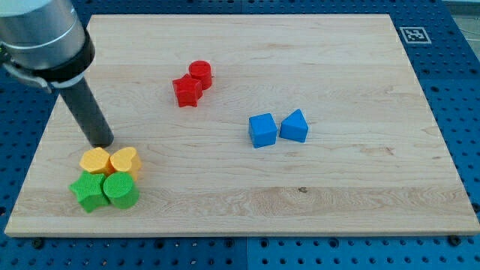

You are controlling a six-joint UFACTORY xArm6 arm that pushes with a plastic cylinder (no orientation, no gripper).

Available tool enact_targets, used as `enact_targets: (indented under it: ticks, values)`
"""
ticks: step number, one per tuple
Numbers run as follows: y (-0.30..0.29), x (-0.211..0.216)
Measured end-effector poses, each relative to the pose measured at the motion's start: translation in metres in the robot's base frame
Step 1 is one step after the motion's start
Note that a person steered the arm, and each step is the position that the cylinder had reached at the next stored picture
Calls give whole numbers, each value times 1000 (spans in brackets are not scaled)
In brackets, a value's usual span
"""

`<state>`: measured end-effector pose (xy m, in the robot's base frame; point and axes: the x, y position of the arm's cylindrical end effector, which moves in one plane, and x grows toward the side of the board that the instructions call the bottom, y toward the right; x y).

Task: Put the green star underneath the yellow hexagon

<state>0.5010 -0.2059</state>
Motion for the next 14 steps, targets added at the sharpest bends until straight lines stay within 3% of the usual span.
enact_targets:
  ticks: [14]
  values:
    - [-15, 84]
